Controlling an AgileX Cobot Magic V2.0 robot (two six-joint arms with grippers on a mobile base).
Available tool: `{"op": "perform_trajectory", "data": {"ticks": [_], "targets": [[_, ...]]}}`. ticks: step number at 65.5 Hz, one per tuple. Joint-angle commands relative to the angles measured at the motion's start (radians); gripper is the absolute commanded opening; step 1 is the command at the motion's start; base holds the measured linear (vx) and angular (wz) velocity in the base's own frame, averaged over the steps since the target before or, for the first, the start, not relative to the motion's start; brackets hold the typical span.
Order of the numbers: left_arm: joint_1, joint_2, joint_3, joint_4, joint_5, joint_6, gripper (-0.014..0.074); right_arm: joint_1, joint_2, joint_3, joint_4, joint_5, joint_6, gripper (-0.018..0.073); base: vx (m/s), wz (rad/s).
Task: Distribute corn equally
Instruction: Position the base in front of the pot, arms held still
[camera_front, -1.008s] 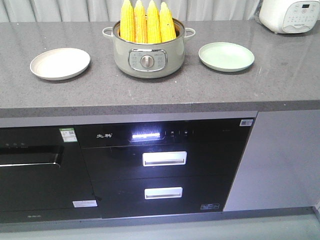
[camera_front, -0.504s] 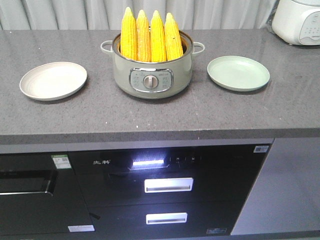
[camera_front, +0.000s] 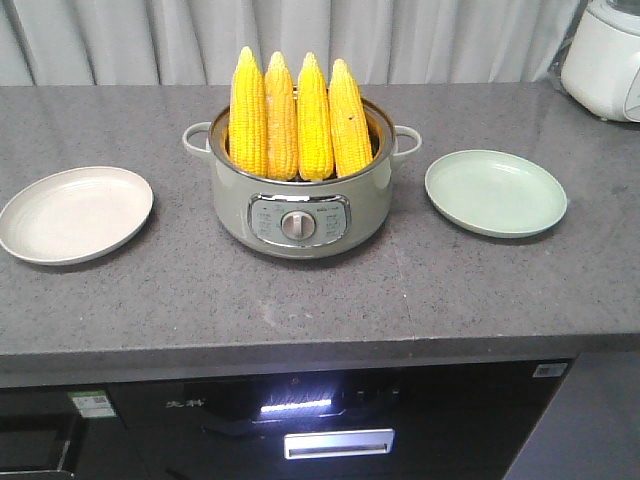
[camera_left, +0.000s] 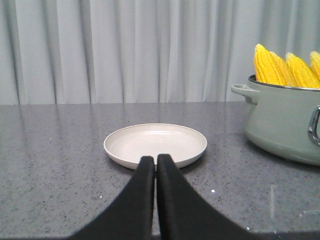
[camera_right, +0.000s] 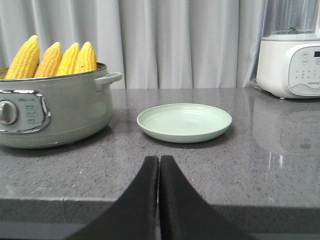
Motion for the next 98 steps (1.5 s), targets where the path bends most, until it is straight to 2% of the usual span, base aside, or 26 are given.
{"op": "perform_trajectory", "data": {"ticks": [1,45,98], "targets": [[-0.002,-0.018,0.013,-0.009,-0.074,-0.01,-0.0006,-0.001,-0.001,0.008,-0.008,-0.073,-0.007,-0.0011,0.21,-0.03],[-0.002,-0.018,0.013,-0.009,-0.074,-0.01,-0.0006,-0.001,-0.001,0.008,-0.008,-0.073,-0.007,-0.0011,0.17,-0.02],[-0.002,-0.018,0.013,-0.009,-0.074,-0.01,-0.0006,-0.001,-0.001,0.008,-0.008,-0.073,-0.007,-0.0011,0.01,0.0]]}}
